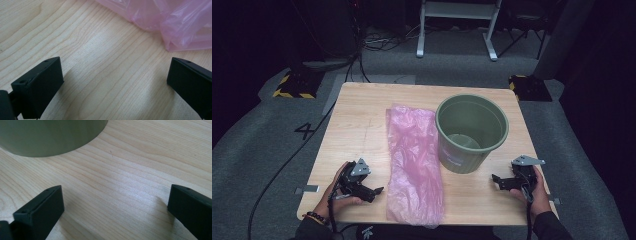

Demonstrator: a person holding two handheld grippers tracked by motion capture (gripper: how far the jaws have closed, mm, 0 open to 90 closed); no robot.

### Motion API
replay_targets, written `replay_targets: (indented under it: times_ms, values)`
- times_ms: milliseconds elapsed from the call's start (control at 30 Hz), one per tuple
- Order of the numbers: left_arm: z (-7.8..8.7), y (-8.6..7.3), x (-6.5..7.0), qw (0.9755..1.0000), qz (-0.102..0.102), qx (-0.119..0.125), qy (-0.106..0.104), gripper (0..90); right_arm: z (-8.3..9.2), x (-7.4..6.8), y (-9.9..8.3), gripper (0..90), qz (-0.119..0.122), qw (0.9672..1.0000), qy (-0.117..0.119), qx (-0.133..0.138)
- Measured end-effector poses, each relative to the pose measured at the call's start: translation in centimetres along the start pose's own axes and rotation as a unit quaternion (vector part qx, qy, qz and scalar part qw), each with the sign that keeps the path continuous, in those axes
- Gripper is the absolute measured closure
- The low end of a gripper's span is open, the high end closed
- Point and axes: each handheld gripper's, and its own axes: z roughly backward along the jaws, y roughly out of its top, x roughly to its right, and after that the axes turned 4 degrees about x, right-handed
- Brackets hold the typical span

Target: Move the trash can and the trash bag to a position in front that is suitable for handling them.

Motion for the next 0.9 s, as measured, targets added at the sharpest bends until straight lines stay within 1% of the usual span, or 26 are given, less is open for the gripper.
replay_targets:
  times_ms: [267,467,500,533,567,600,633,667,700,767,800,833,867,900]
  values:
    - [0.0,0.0,0.0,1.0000,-0.001,0.000,0.000,0.0,0.0,0.0,0.0,0.9,0.002,1.0000,0.000,0.001]
    - [0.0,0.0,0.1,1.0000,0.002,0.001,0.003,0.2,0.2,-0.2,-0.1,4.9,0.011,0.9999,0.006,0.009]
    - [0.0,0.0,0.1,1.0000,0.002,0.001,0.003,0.2,0.2,-0.2,-0.1,7.1,0.017,0.9998,0.008,0.012]
    - [0.0,0.0,0.1,1.0000,0.002,0.001,0.003,0.2,0.2,-0.2,-0.1,7.1,0.017,0.9998,0.008,0.012]
    - [0.0,0.0,0.1,1.0000,0.002,0.000,0.004,0.3,0.3,-0.4,-0.1,15.2,0.026,0.9994,0.015,0.020]
    - [0.1,0.0,0.1,1.0000,0.003,-0.001,0.005,0.3,0.3,-0.4,-0.1,15.2,0.026,0.9994,0.015,0.020]
    - [0.1,-0.1,0.1,1.0000,0.004,-0.001,0.006,0.2,0.4,-0.5,-0.1,17.3,0.031,0.9990,0.016,0.026]
    - [0.1,-0.1,0.2,1.0000,0.006,0.000,0.007,0.3,0.4,-0.8,0.0,15.6,0.034,0.9990,0.013,0.026]
    - [0.1,-0.1,0.2,1.0000,0.006,0.000,0.007,0.3,0.4,-0.8,0.0,15.6,0.034,0.9990,0.013,0.026]
    - [0.2,-0.2,0.3,0.9999,0.008,0.001,0.008,0.3,0.4,-1.3,0.1,15.5,0.038,0.9984,0.028,0.033]
    - [0.3,-0.3,0.3,0.9999,0.008,0.001,0.009,0.3,0.4,-1.9,0.4,15.8,0.042,0.9975,0.039,0.041]
    - [0.3,-0.3,0.3,0.9999,0.008,0.001,0.010,0.3,0.4,-1.9,0.4,15.8,0.042,0.9975,0.039,0.041]
    - [0.4,-0.3,0.4,0.9999,0.008,0.000,0.011,0.4,0.4,-2.3,0.5,15.8,0.047,0.9970,0.043,0.044]
    - [0.4,-0.3,0.4,0.9999,0.009,0.000,0.011,0.4,0.4,-2.9,0.7,15.8,0.056,0.9958,0.053,0.049]
